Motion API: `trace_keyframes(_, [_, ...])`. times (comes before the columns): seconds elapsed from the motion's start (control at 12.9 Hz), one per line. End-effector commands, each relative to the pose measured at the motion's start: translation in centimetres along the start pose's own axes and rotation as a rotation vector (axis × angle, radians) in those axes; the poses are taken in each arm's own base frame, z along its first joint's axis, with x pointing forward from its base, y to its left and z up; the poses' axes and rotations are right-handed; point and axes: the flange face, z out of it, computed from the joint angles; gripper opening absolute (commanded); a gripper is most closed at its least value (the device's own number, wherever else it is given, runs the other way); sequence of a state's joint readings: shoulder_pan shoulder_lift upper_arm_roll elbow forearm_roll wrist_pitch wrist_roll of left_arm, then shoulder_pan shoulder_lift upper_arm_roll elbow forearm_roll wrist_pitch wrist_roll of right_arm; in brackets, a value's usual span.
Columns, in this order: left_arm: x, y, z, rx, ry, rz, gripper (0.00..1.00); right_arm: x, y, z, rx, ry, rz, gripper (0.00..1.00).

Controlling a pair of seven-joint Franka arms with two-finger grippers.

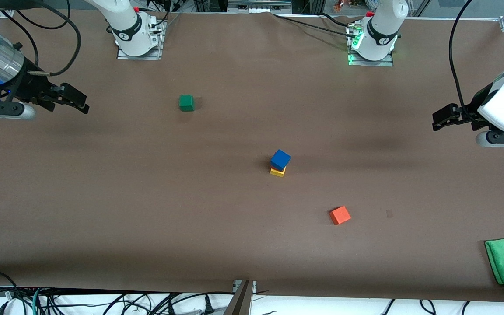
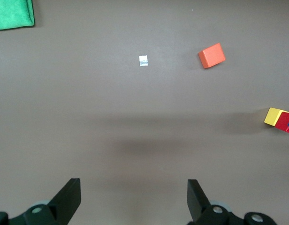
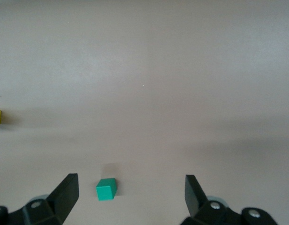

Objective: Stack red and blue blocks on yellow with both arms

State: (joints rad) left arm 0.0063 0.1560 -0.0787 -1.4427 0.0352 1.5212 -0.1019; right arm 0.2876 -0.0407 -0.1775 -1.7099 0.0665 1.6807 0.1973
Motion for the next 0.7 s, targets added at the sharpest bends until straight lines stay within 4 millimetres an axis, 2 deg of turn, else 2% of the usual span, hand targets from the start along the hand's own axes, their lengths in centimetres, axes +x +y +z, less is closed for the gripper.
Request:
trace_keyframes(0.0, [0.0,0.2,-0.5,-0.010,0.009,0.000,1.00,-0.7,0.2,-0.6,-0.035,0.016,-0.053,1.00])
trace_keyframes(0.47, [0.0,0.0,-0.5,-0.016,0.008,-0.002,1.00,-0.1,-0.3,-0.5,-0.036,0.016,-0.064,1.00])
trace_keyframes(0.62, [0.0,-0.1,-0.5,-0.018,0.008,-0.005,1.00,0.0,-0.2,-1.4,-0.030,0.034,-0.068,1.00])
